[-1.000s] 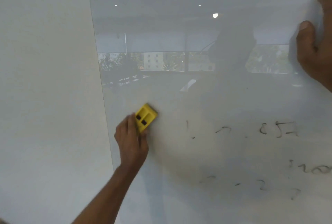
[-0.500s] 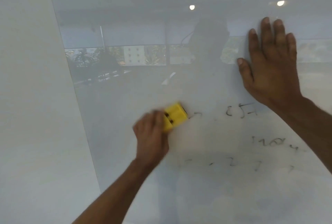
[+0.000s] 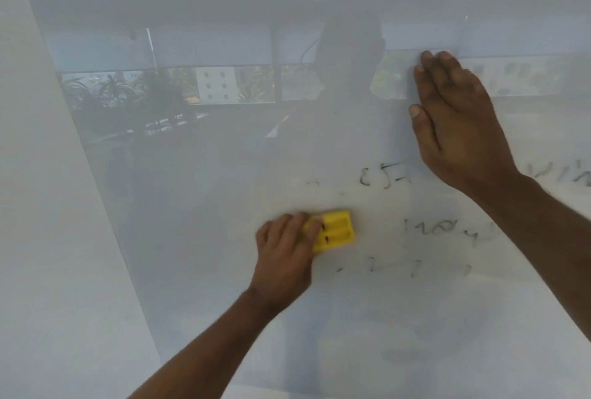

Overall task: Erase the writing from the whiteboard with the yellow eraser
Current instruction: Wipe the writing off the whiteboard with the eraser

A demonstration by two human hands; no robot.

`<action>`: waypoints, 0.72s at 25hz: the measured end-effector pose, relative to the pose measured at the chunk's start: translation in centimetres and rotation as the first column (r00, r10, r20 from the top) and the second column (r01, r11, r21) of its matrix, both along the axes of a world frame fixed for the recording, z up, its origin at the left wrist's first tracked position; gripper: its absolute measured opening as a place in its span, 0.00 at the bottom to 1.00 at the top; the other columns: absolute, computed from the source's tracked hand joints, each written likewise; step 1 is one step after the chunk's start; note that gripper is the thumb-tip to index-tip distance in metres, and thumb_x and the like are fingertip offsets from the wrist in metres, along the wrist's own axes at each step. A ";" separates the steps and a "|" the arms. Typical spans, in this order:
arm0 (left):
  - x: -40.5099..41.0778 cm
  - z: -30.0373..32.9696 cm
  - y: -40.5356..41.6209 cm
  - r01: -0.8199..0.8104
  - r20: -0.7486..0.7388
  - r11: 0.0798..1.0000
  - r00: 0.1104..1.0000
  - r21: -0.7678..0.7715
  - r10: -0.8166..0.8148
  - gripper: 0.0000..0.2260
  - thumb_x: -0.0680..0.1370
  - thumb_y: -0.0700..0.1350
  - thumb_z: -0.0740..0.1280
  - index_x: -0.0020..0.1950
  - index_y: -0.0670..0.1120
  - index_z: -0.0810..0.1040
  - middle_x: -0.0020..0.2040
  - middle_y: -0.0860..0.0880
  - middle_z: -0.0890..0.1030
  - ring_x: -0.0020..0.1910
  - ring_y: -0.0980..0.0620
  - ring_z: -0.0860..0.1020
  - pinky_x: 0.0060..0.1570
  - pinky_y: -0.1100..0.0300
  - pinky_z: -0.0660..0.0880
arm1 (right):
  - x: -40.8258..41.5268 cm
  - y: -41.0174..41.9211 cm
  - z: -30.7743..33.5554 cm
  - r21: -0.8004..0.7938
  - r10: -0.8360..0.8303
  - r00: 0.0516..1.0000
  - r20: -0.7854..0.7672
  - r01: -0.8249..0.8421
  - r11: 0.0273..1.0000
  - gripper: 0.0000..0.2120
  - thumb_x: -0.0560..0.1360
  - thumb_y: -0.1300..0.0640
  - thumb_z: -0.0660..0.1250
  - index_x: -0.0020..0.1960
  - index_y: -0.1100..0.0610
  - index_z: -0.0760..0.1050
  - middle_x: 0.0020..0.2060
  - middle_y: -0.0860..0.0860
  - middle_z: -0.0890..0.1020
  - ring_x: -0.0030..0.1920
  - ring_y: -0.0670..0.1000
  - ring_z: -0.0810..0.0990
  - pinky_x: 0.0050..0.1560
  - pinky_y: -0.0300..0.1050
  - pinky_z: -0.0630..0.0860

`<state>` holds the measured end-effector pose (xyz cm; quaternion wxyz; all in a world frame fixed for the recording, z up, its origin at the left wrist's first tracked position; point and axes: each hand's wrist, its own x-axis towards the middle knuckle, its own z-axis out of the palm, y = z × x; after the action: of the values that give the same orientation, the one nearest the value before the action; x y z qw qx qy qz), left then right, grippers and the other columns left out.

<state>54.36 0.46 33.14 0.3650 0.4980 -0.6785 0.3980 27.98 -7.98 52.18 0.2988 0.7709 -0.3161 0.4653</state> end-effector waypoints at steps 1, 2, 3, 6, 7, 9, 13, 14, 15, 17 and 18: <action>0.2 2.1 -0.3 -0.029 -0.108 0.998 0.994 -0.052 0.024 0.27 0.72 0.42 0.72 0.70 0.43 0.69 0.64 0.37 0.80 0.60 0.36 0.78 0.57 0.48 0.68 | -0.8 0.0 -0.1 0.013 0.014 1.000 0.010 -0.014 1.000 0.25 0.87 0.53 0.52 0.81 0.63 0.61 0.82 0.56 0.62 0.83 0.55 0.57 0.83 0.49 0.51; 0.8 4.8 -0.8 -0.075 -0.231 0.990 0.972 -0.116 0.047 0.27 0.74 0.42 0.69 0.72 0.42 0.69 0.65 0.36 0.78 0.61 0.36 0.76 0.58 0.47 0.68 | -1.4 -0.1 -0.3 0.032 0.038 0.999 0.030 -0.039 0.999 0.25 0.87 0.54 0.52 0.81 0.62 0.61 0.82 0.55 0.63 0.83 0.53 0.57 0.83 0.44 0.49; 1.4 7.4 -1.3 -0.117 -0.333 0.978 0.942 -0.174 0.053 0.27 0.75 0.43 0.68 0.73 0.40 0.69 0.66 0.36 0.77 0.63 0.37 0.74 0.59 0.47 0.67 | -2.0 0.0 -0.5 0.056 0.070 0.996 0.063 -0.073 0.996 0.24 0.87 0.55 0.53 0.81 0.61 0.62 0.81 0.55 0.63 0.83 0.52 0.57 0.83 0.39 0.49; 0.3 10.3 -2.0 -0.115 -0.338 0.962 0.941 -0.246 0.026 0.25 0.77 0.43 0.67 0.74 0.39 0.71 0.67 0.37 0.77 0.63 0.37 0.74 0.60 0.45 0.68 | -2.3 0.8 -1.0 0.068 0.155 0.967 0.203 -0.172 0.983 0.22 0.85 0.60 0.58 0.78 0.63 0.67 0.78 0.57 0.70 0.81 0.56 0.64 0.80 0.31 0.52; -1.0 9.5 -2.0 -0.057 -0.232 0.973 0.973 -0.223 0.004 0.24 0.76 0.42 0.69 0.72 0.40 0.71 0.66 0.37 0.77 0.61 0.36 0.75 0.58 0.45 0.69 | -1.9 1.3 -1.2 0.048 0.174 0.961 0.214 -0.188 0.981 0.22 0.83 0.63 0.60 0.77 0.64 0.69 0.76 0.60 0.72 0.79 0.59 0.68 0.80 0.31 0.53; -3.8 6.5 -1.7 0.092 0.039 0.991 0.995 -0.097 -0.089 0.23 0.76 0.41 0.72 0.70 0.41 0.73 0.65 0.37 0.79 0.59 0.35 0.78 0.56 0.45 0.72 | -0.7 2.6 -2.7 0.064 0.249 0.962 0.111 -0.257 0.964 0.28 0.74 0.67 0.61 0.75 0.65 0.71 0.73 0.63 0.74 0.76 0.62 0.70 0.81 0.35 0.55; -4.6 5.7 -1.9 0.244 0.019 0.970 0.970 -0.022 -0.243 0.24 0.80 0.49 0.71 0.66 0.31 0.77 0.62 0.33 0.80 0.62 0.36 0.77 0.63 0.44 0.76 | 2.3 5.1 -8.0 0.228 0.352 0.901 -0.253 -0.299 0.927 0.40 0.66 0.62 0.57 0.79 0.63 0.64 0.77 0.59 0.68 0.79 0.58 0.63 0.83 0.51 0.57; -4.3 6.4 -2.0 0.267 -0.037 0.963 0.963 -0.034 -0.269 0.24 0.80 0.49 0.71 0.64 0.29 0.77 0.61 0.32 0.79 0.62 0.36 0.77 0.65 0.46 0.76 | 2.9 5.0 -9.3 0.211 0.311 0.900 -0.306 -0.255 0.944 0.40 0.67 0.63 0.59 0.80 0.63 0.62 0.77 0.59 0.67 0.79 0.59 0.63 0.82 0.54 0.58; -4.0 6.9 -2.1 0.291 -0.052 0.955 0.955 -0.056 -0.293 0.24 0.81 0.49 0.70 0.62 0.28 0.77 0.60 0.32 0.79 0.62 0.36 0.77 0.64 0.46 0.77 | 3.4 4.6 -10.4 0.162 0.254 0.910 -0.328 -0.211 0.964 0.39 0.70 0.64 0.63 0.81 0.63 0.60 0.76 0.59 0.68 0.77 0.60 0.66 0.81 0.57 0.61; -3.6 7.3 -2.0 0.339 -0.024 0.938 0.940 -0.068 -0.341 0.22 0.82 0.49 0.69 0.61 0.30 0.75 0.58 0.32 0.78 0.61 0.36 0.76 0.63 0.47 0.77 | 4.0 3.6 -11.4 0.007 0.129 0.941 -0.313 -0.133 0.991 0.36 0.75 0.64 0.70 0.80 0.64 0.61 0.71 0.60 0.74 0.72 0.60 0.72 0.76 0.57 0.67; -3.4 7.3 -2.0 0.371 -0.006 0.927 0.928 -0.049 -0.372 0.21 0.82 0.49 0.69 0.62 0.32 0.73 0.58 0.32 0.77 0.62 0.36 0.75 0.64 0.47 0.76 | 4.3 3.2 -11.8 -0.062 0.091 0.953 -0.288 -0.114 0.992 0.34 0.76 0.63 0.72 0.79 0.66 0.63 0.68 0.60 0.77 0.68 0.60 0.75 0.73 0.56 0.69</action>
<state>50.91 -1.56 40.48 0.4505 0.3547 -0.7481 0.3339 32.26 -4.74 40.43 0.3463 0.8329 -0.2112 0.3765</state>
